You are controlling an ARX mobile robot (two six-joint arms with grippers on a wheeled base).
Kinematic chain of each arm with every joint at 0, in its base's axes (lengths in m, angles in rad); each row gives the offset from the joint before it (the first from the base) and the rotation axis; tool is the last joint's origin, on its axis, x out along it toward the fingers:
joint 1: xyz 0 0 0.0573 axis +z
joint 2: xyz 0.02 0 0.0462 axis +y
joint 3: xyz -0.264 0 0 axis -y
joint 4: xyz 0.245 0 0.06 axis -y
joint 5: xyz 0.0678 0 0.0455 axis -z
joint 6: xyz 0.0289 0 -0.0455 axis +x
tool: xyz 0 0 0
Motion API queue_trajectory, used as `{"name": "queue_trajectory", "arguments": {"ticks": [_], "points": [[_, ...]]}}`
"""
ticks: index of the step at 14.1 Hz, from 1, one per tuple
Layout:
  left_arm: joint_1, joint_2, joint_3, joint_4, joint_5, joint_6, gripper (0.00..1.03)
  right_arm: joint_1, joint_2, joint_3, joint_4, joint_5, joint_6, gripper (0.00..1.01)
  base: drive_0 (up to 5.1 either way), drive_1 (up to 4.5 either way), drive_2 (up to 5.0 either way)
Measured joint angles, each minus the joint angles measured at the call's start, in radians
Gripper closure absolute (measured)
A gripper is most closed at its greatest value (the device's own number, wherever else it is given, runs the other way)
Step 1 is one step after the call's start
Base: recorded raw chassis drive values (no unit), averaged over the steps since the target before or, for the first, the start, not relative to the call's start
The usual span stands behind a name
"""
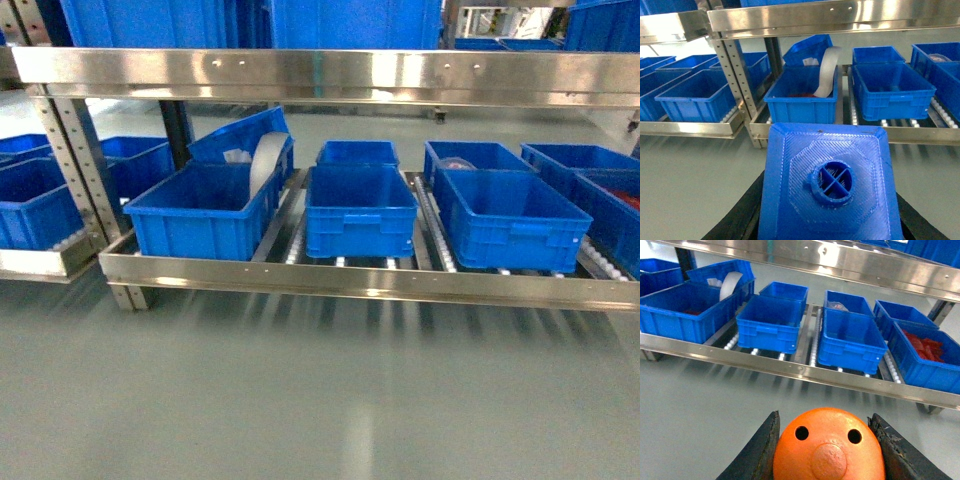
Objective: Sort blue parts and orange caps into right shelf containers
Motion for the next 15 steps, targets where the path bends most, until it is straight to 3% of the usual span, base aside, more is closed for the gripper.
{"name": "queue_trajectory", "arguments": {"ticks": [15], "points": [[-0.001, 0.0, 0.0, 0.001, 0.003, 0.0, 0.59, -0.001, 0.0, 0.0, 0.0, 0.003, 0.0, 0.57, -1.6, -1.57, -1.6]]}}
